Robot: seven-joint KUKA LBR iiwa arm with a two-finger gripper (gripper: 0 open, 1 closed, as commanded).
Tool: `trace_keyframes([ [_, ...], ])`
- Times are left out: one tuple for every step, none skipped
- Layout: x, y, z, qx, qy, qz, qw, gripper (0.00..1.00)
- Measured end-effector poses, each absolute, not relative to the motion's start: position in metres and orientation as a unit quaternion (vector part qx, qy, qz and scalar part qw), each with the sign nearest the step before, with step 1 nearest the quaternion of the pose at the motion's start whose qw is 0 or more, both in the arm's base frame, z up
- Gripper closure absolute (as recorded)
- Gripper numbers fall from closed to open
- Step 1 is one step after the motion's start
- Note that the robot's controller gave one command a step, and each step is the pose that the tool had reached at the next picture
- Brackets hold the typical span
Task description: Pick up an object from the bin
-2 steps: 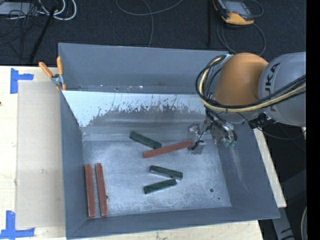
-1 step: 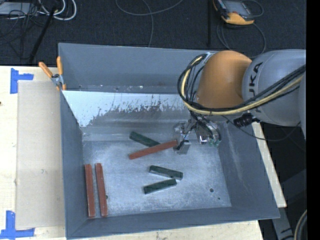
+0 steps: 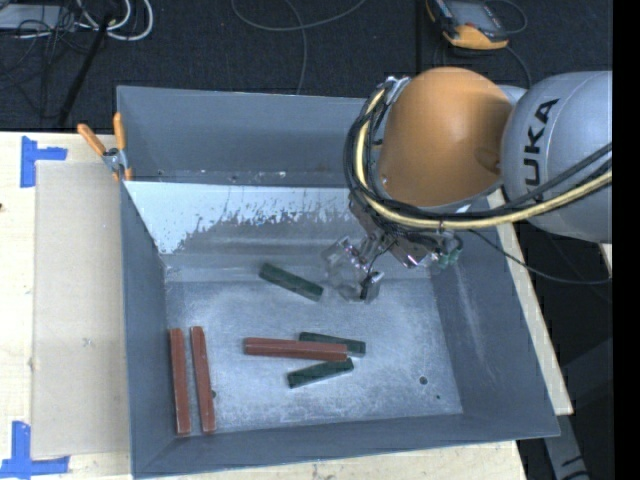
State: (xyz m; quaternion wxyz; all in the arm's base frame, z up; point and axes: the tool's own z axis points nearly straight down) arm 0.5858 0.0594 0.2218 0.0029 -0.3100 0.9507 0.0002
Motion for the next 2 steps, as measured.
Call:
trace_keyframes([
  [0.5961,0.0871,0.1226,-0.281,0.960,0.002,-0.003,1.00],
  [0.5975,0.0859,0.1276,-0.280,0.960,0.001,0.000,0.00],
])
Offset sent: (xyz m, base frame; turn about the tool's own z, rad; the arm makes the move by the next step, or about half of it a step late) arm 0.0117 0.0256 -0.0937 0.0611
